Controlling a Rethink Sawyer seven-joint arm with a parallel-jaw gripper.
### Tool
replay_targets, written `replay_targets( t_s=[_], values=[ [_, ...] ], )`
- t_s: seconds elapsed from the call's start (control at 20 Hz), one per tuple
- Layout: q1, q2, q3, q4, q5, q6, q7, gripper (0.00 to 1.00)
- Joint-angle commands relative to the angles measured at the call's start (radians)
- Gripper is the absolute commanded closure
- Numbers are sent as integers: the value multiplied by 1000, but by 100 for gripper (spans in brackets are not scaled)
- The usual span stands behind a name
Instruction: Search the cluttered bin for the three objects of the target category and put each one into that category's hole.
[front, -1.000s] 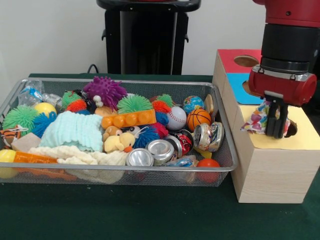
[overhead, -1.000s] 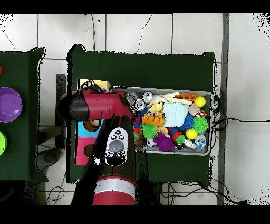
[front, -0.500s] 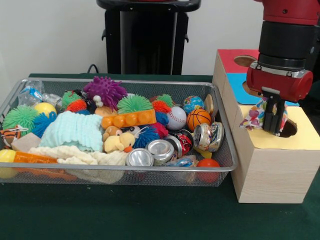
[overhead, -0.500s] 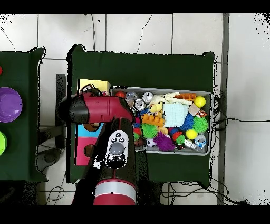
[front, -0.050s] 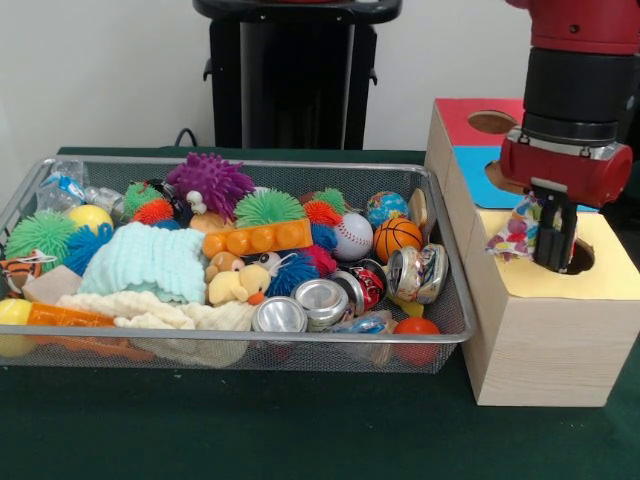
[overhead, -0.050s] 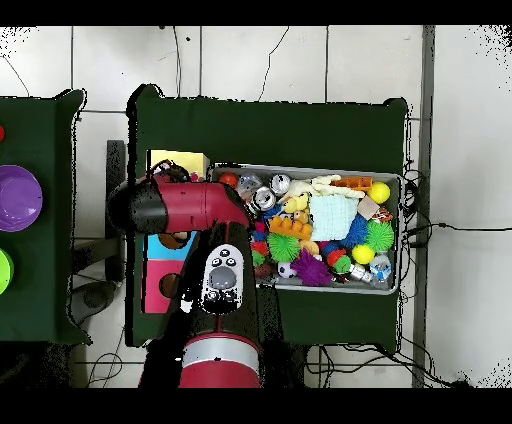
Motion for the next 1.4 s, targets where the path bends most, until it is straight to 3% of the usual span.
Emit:
replay_targets(
  t_s=[0.05, 1.1, 1.4],
  values=[
    [-11, 100, 117, 42, 0, 31, 16, 100],
    [-24, 144, 149, 27, -10, -27, 12, 100],
    [26, 142, 80, -8, -12, 7, 48, 100]
  ],
)
